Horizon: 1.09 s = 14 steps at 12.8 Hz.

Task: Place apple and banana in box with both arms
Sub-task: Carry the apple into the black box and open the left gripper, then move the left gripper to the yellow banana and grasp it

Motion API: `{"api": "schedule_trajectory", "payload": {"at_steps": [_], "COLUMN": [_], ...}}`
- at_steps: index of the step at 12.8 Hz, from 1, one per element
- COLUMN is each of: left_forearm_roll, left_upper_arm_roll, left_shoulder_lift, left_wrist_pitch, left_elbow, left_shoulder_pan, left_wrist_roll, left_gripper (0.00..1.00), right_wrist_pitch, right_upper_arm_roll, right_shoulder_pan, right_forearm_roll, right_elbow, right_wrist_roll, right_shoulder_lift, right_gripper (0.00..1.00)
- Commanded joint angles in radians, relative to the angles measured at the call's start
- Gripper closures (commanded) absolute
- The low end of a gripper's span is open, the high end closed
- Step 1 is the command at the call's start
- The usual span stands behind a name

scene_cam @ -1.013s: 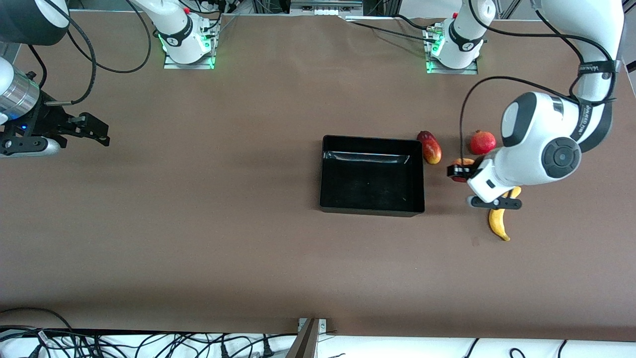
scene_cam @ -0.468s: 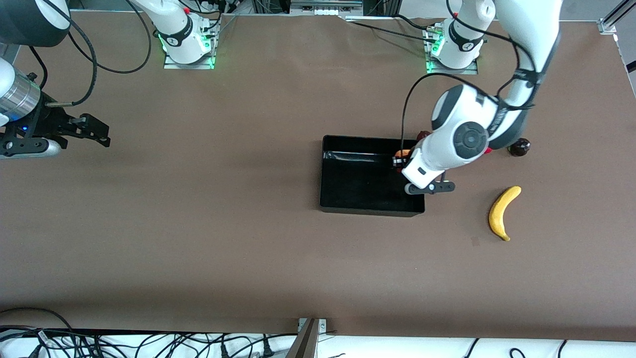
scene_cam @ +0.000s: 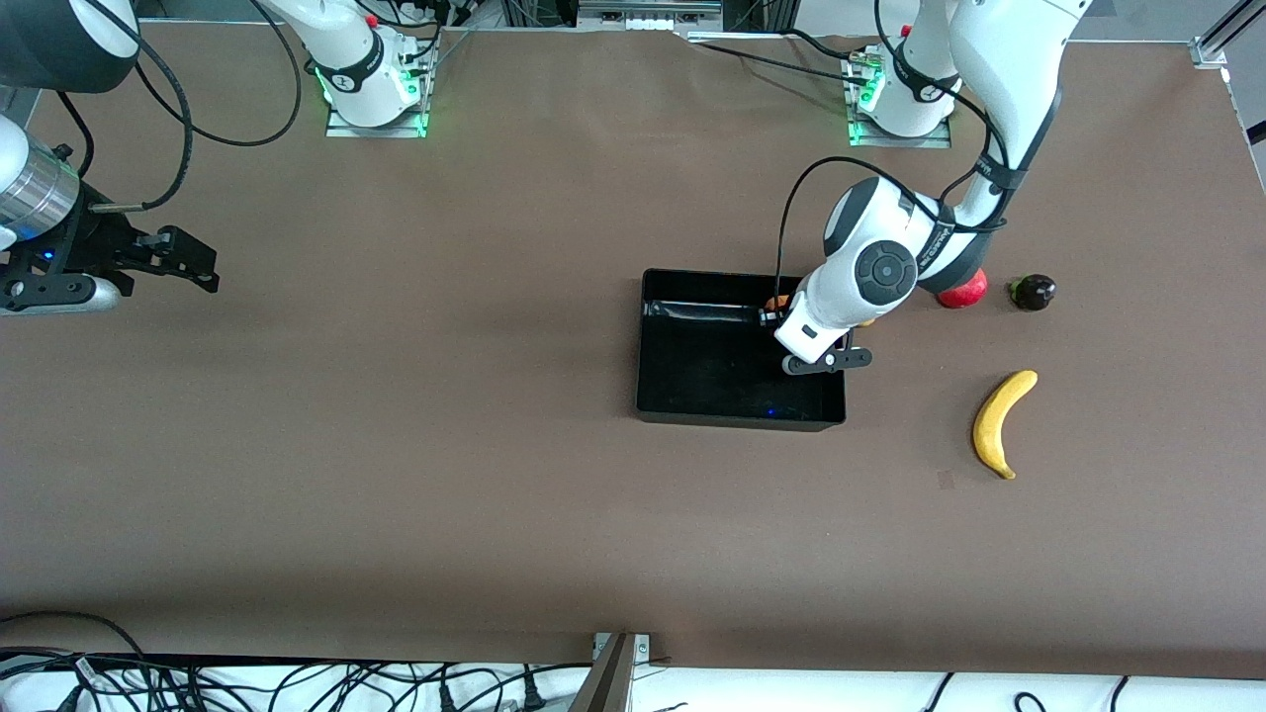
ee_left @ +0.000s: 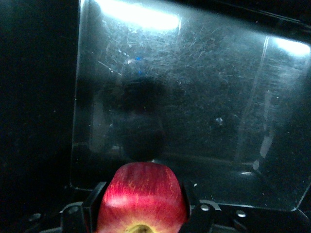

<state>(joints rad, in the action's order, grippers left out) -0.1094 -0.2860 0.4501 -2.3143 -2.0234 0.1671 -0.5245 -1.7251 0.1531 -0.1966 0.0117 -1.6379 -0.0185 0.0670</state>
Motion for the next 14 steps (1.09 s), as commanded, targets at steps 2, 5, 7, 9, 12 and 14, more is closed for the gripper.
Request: {"api": "schedule_trajectory", "payload": {"at_steps": [2,5,7,9,12,14], "left_forearm_roll": [-0.004,-0.006,-0.004,0.000,0.136,0.299], "left_upper_arm_roll": [0.011,0.019,0.027,0.028,0.028,0.027], "left_shoulder_lift": [0.022,-0.011,-0.025,-0.022,-0.022,0.002], "left_wrist_pitch": [-0.014,0.086,0.328,0.525,0.639,0.600], "left_elbow": [0.011,0.075,0.226,0.378,0.474,0.476], "left_shoulder_pan": [0.006,-0.006,-0.055,-0.119,-0.216,-0.288], "left_wrist_roll": [-0.011,-0.012,0.003,0.030,0.278,0.516], "left_gripper": [0.00,0.00,0.00,0.00,0.00,0.00], "right_wrist_pitch": [0.001,0.001,0.001,0.001,0.002,0.001], "right_upper_arm_roll": [-0.010,-0.010,-0.010,-0.010,-0.010,-0.010], "right_shoulder_pan": [0.013,0.013,0.013,0.013,0.013,0.013], "right_forearm_roll": [0.004,0.004,0.004,0.004,0.004,0.004], "right_elbow": [0.021,0.021,0.021,0.021,0.021,0.021], "right_wrist_roll": [-0.003,-0.003,-0.003,-0.003,-0.003,-0.003], "right_shoulder_lift": [0.010,0.010,0.010,0.010,0.010,0.010], "right_gripper": [0.00,0.00,0.00,0.00,0.00,0.00]}}
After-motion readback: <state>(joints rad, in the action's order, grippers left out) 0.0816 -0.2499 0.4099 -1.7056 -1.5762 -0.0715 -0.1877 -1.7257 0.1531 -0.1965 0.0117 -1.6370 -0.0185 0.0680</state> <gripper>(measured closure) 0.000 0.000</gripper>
